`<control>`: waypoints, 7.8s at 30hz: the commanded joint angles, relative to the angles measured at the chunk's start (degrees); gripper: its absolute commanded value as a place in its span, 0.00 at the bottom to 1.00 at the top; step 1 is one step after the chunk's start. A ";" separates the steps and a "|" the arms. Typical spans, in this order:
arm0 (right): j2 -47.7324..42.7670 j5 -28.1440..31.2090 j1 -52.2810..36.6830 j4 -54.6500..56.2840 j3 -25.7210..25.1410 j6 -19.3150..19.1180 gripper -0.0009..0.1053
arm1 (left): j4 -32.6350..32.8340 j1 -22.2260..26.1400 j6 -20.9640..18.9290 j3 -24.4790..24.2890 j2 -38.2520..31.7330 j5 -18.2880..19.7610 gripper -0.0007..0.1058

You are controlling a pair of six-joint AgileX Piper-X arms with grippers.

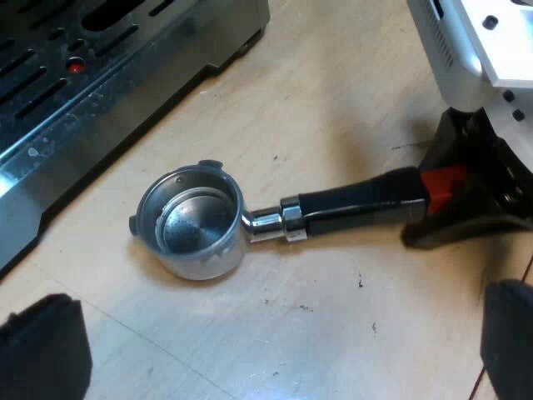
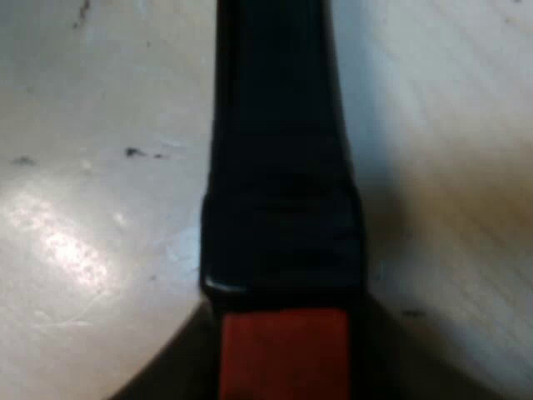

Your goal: Grind coffee beans and then tamp

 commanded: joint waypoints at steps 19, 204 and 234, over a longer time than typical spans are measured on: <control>-1.28 -4.41 -0.05 19.29 -4.86 0.71 0.52 | 0.17 -0.40 0.31 -2.42 0.04 -1.98 0.92; -10.43 24.75 8.06 -32.40 9.90 -3.89 0.59 | 11.13 -0.77 -0.18 -15.83 25.47 -12.87 0.01; -7.26 21.40 8.06 -45.88 16.70 -10.99 0.59 | 9.83 -12.61 2.55 -27.19 43.82 -13.52 0.01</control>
